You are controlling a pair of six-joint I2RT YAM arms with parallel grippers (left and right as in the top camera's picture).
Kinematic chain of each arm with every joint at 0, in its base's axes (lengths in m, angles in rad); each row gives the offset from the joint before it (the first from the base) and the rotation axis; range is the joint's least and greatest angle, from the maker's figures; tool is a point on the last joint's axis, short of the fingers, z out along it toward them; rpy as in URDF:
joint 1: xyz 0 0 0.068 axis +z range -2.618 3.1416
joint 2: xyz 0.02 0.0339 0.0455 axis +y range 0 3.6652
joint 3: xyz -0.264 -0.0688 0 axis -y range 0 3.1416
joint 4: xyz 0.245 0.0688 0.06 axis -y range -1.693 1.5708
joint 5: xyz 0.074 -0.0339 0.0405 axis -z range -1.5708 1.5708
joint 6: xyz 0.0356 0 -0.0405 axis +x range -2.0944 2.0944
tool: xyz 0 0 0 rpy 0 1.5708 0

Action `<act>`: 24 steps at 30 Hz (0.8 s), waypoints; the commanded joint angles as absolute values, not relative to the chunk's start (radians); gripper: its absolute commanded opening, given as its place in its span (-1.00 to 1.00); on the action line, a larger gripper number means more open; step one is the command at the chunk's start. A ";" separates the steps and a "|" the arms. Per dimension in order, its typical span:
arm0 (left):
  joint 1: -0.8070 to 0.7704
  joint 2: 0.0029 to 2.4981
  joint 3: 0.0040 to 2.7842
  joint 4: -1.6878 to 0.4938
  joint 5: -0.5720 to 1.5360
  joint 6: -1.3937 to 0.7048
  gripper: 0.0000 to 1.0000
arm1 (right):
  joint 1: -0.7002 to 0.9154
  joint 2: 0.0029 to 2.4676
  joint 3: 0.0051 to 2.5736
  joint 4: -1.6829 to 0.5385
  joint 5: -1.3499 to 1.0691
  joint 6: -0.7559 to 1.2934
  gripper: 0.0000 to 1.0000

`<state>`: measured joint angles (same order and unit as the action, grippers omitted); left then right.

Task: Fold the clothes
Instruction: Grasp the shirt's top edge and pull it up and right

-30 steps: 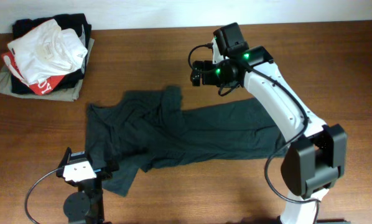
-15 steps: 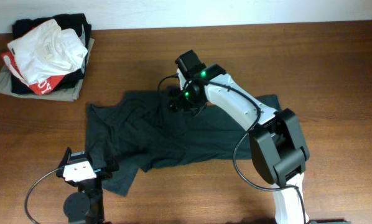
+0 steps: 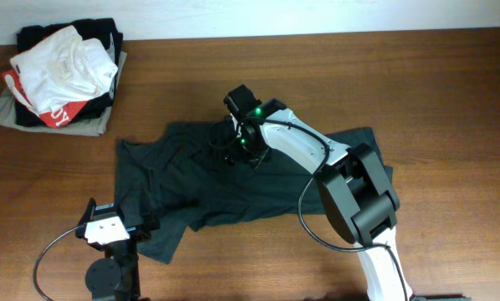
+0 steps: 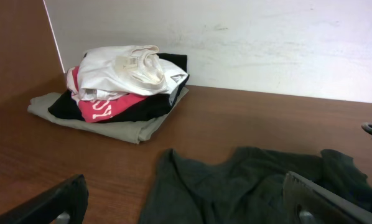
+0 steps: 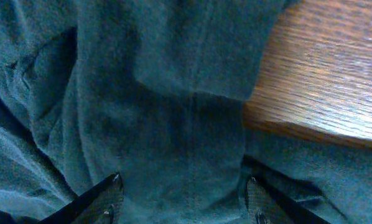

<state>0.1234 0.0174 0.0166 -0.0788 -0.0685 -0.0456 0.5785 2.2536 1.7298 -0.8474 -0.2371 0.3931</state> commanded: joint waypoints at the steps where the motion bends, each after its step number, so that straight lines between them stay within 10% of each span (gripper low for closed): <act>1: 0.121 0.013 0.009 -0.076 -0.075 -0.036 0.98 | 0.549 2.264 1.724 -0.865 -0.185 0.401 0.33; 6: 0.121 0.013 0.009 -0.076 -0.075 -0.036 0.98 | 0.556 2.267 1.722 -0.855 -0.239 0.401 0.16; 16: 0.121 0.013 0.009 -0.076 -0.075 -0.036 0.98 | 0.528 2.259 1.735 -0.873 -0.235 0.401 -0.92; 24: 0.121 0.013 0.009 -0.076 -0.075 -0.036 0.98 | 0.496 2.210 1.853 -0.968 -0.232 0.400 -0.92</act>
